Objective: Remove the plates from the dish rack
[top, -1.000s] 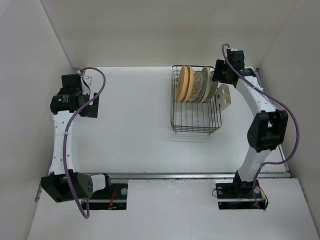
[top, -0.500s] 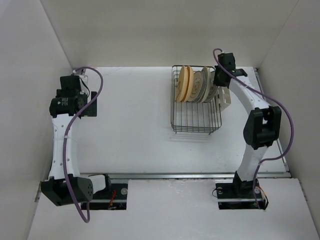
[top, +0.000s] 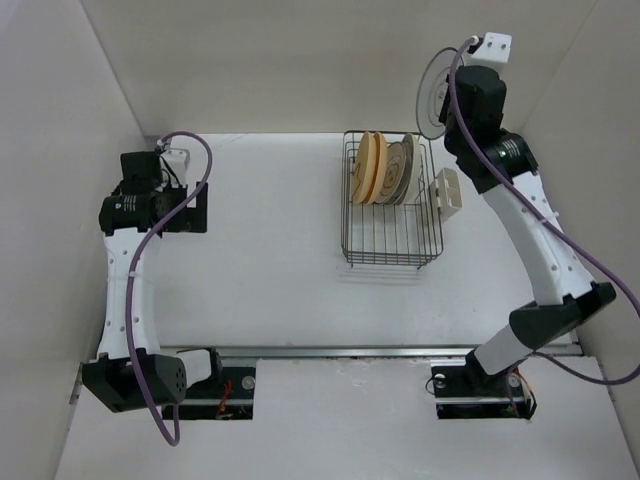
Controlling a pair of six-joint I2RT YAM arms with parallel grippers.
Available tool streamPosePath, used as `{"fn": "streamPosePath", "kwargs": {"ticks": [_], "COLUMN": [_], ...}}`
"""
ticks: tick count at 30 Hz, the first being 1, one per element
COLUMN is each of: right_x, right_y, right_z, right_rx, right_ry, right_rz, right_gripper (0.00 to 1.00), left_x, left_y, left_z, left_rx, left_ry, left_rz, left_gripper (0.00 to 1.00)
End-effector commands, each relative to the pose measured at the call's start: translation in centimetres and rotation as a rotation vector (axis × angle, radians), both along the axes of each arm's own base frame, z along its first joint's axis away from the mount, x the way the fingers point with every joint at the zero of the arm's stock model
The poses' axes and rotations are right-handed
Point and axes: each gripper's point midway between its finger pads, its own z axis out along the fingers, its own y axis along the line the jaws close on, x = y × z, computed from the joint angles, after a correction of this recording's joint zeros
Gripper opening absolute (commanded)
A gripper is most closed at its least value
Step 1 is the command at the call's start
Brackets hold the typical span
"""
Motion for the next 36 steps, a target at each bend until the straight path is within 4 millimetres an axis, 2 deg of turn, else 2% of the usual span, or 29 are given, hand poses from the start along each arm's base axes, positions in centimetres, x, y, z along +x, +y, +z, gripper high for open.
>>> {"fn": "streamPosePath", "kwargs": {"ticks": [1,2,3,4,6,7,8,9,10,11,12,14,15,17,19,22,23,25,27,29,30,31,33,34,36], "right_x": [-0.4,-0.7,-1.5,-1.7,-3.2,-5.3,-6.2,-7.0,-8.6,-8.9,-9.6,-11.0,-10.8,-11.3,-11.8,-12.2,-12.2,-12.2,-12.3,-11.4,-11.4,-11.0,-10.3,-10.1,-8.2], "right_y": [6.7,9.2,14.1,16.2,20.5,24.0,26.0,27.4,29.5,30.8,31.7,33.9,34.4,35.4,36.4,37.3,37.3,38.0,38.5,38.9,38.9,39.0,39.1,38.9,38.6], "right_z": [0.2,-0.8,-3.4,-5.5,-8.1,-9.5,-11.1,-12.0,-12.4,-13.9,-14.4,-14.5,-16.1,-16.5,-16.8,-18.2,-17.8,-18.5,-18.3,-19.0,-19.0,-19.1,-18.9,-19.1,-18.6], "right_rx": [0.025,0.046,0.071,0.086,0.152,0.2,0.237,0.297,0.344,0.374,0.411,0.445,0.467,0.505,0.564,0.596,0.593,0.593,0.598,0.595,0.603,0.602,0.595,0.596,0.571], "right_ry": [-0.007,0.023,0.098,0.153,0.219,0.252,0.292,0.321,0.331,0.372,0.397,0.395,0.427,0.445,0.465,0.507,0.496,0.506,0.511,0.513,0.518,0.519,0.514,0.54,0.519], "right_rz": [0.309,0.426,0.658,0.761,0.978,1.184,1.271,1.329,1.448,1.491,1.531,1.632,1.639,1.686,1.721,1.751,1.756,1.763,1.76,1.734,1.73,1.714,1.678,1.639,1.522], "right_gripper": [0.0,0.0,0.0,0.0,0.0,0.0,0.0,0.0,0.0,0.0,0.0,0.0,0.0,0.0,0.0,0.0,0.0,0.0,0.0,0.0,0.0,0.0,0.0,0.2,0.47], "left_x": [0.2,0.6,0.8,1.0,1.9,2.1,2.4,2.5,3.3,3.6,3.9,4.6,4.7,4.6,3.7,2.0,1.8,1.7,0.6,-1.0,-1.1,-1.4,-1.3,-1.3,0.1], "left_y": [-4.5,-6.1,-6.9,-7.8,-10.0,-10.7,-11.2,-12.2,-12.4,-12.6,-12.6,-12.6,-12.6,-12.3,-12.3,-13.2,-13.2,-13.1,-13.7,-14.6,-14.5,-14.7,-14.4,-14.1,-13.7], "left_z": [1.3,1.3,1.5,1.7,2.3,2.3,2.4,3.0,2.2,1.6,1.4,-0.5,-1.1,-3.8,-4.9,-5.5,-5.8,-6.1,-5.8,-5.0,-4.7,-4.8,-5.1,-5.4,-5.7], "left_rx": [-0.17,-0.249,-0.287,-0.336,-0.459,-0.509,-0.542,-0.603,-0.631,-0.659,-0.665,-0.694,-0.695,-0.699,-0.697,-0.756,-0.756,-0.75,-0.79,-0.833,-0.826,-0.817,-0.8,-0.78,-0.756], "left_ry": [-0.043,-0.039,-0.04,-0.038,-0.03,-0.01,-0.005,0.0,0.034,0.059,0.076,0.139,0.16,0.241,0.296,0.36,0.366,0.377,0.387,0.422,0.419,0.432,0.445,0.459,0.427], "left_rz": [-0.19,-0.242,-0.274,-0.295,-0.374,-0.384,-0.406,-0.439,-0.44,-0.43,-0.424,-0.416,-0.418,-0.41,-0.449,-0.535,-0.541,-0.534,-0.593,-0.641,-0.659,-0.67,-0.639,-0.624,-0.579], "left_gripper": [1.0,1.0,1.0,1.0,1.0,1.0,1.0,0.96,0.93,0.89,0.86,0.8,0.79,0.71,0.67,0.64,0.64,0.58,0.51,0.39,0.17,0.04,0.0,0.0,0.0]}}
